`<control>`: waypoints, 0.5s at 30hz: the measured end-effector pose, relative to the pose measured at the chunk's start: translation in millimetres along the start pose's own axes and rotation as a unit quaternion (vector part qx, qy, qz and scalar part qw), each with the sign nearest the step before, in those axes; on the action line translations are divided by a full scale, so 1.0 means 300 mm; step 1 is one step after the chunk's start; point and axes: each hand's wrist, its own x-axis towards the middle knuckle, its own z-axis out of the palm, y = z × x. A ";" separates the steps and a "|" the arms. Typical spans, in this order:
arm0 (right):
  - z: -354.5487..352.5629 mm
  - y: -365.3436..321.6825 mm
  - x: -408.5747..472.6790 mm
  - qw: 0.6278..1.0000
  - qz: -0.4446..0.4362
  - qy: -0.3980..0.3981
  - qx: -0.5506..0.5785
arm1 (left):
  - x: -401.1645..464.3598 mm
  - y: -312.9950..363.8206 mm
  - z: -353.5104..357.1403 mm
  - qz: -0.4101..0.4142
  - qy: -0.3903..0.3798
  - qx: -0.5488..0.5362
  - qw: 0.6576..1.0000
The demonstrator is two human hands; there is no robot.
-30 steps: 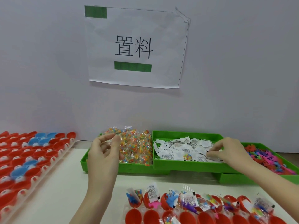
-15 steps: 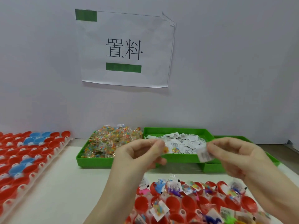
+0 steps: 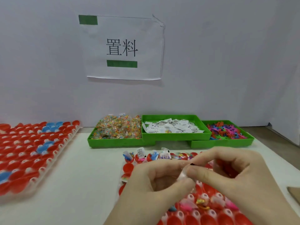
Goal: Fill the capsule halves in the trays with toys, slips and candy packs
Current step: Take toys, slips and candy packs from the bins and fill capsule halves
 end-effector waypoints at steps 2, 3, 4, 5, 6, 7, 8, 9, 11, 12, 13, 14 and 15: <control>0.019 -0.009 -0.025 1.000 0.005 -0.007 0.011 | -0.027 0.005 0.006 0.010 0.032 0.024 0.999; 0.026 -0.011 -0.039 1.000 0.012 -0.011 0.016 | -0.042 0.006 0.007 0.017 0.051 0.035 0.998; 0.034 -0.010 -0.052 0.999 0.020 -0.019 0.020 | -0.058 0.005 0.001 0.025 0.072 0.042 0.996; 0.039 -0.011 -0.063 0.999 0.034 -0.024 0.030 | -0.073 0.004 -0.009 0.028 0.090 0.049 0.994; 0.041 -0.007 -0.067 0.997 0.053 -0.032 0.050 | -0.087 0.000 -0.026 0.031 0.108 0.061 0.992; 0.036 0.005 -0.069 0.993 0.077 -0.041 0.080 | -0.103 0.004 -0.043 0.028 0.127 0.067 0.989; 0.031 0.021 -0.067 0.988 0.098 -0.051 0.111 | -0.118 0.004 -0.063 0.028 0.146 0.074 0.986; 0.027 0.031 -0.063 0.981 0.118 -0.064 0.143 | -0.133 0.008 -0.077 0.024 0.163 0.076 0.983; 0.024 0.044 -0.076 0.967 0.122 -0.091 0.202 | -0.161 0.003 -0.100 0.014 0.182 0.077 0.980; 0.031 0.043 -0.076 0.963 0.122 -0.097 0.218 | -0.173 -0.002 -0.110 0.007 0.185 0.082 0.979; 0.039 0.042 -0.079 0.962 0.116 -0.101 0.226 | -0.183 -0.006 -0.114 -0.005 0.185 0.088 0.979; 0.049 0.042 -0.087 0.960 0.102 -0.111 0.236 | -0.195 -0.014 -0.119 -0.015 0.185 0.094 0.978; 0.062 0.040 -0.099 0.958 0.086 -0.122 0.245 | -0.207 -0.014 -0.115 -0.028 0.185 0.093 0.978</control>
